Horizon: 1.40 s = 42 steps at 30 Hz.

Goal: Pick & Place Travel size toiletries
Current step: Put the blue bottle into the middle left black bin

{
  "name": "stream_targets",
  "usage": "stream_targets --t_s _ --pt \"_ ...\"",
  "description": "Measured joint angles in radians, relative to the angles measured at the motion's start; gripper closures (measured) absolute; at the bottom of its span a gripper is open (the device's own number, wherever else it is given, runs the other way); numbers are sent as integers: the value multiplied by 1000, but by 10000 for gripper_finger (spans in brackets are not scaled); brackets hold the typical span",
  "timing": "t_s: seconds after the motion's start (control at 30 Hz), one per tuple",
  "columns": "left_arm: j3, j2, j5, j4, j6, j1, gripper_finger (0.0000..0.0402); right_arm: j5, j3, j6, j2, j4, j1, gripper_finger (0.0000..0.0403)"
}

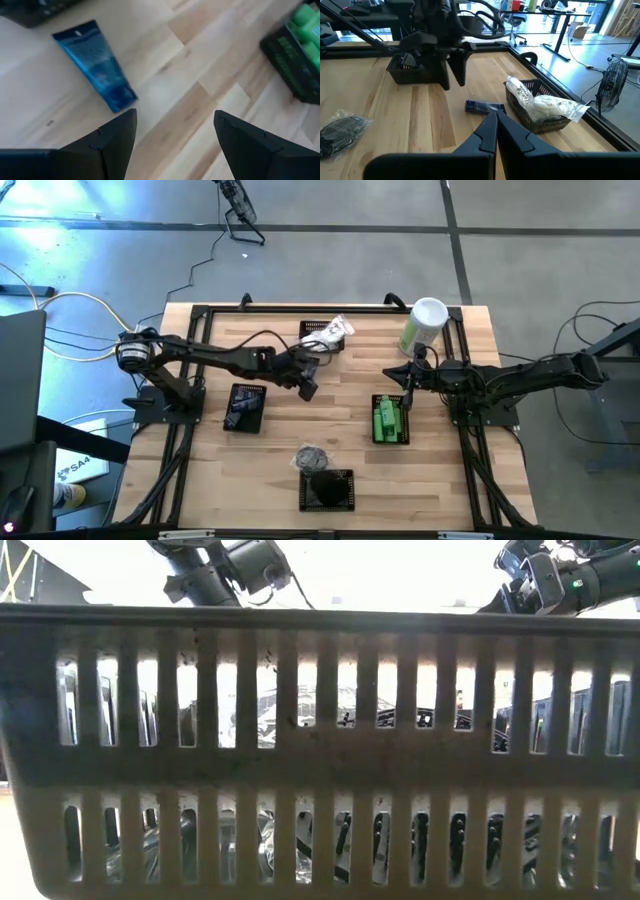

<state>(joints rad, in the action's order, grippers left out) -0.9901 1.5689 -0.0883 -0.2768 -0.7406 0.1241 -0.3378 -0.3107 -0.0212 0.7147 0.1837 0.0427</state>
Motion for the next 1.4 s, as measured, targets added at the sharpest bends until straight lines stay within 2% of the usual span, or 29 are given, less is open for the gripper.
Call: stream_targets --t_s 0.33,0.47,0.7,0.93,1.07,1.4 --pt "0 0 -90 97 -35 -68 139 0 0 0 0 0 0 399" --pt "-38 19 -100 63 -50 -68 139 0 0 0 0 0 0 399" --pt "-190 105 -147 -149 -16 -75 139 -1 0 1 -1 1 0 399" --pt "-325 218 -222 -417 -147 -58 139 -3 0 6 0 -9 0 399" --pt "-332 237 -219 -417 -205 -46 139 -3 0 18 0 -15 0 399" --pt "-333 310 -221 -340 -208 -45 139 0 0 19 0 -23 0 399"
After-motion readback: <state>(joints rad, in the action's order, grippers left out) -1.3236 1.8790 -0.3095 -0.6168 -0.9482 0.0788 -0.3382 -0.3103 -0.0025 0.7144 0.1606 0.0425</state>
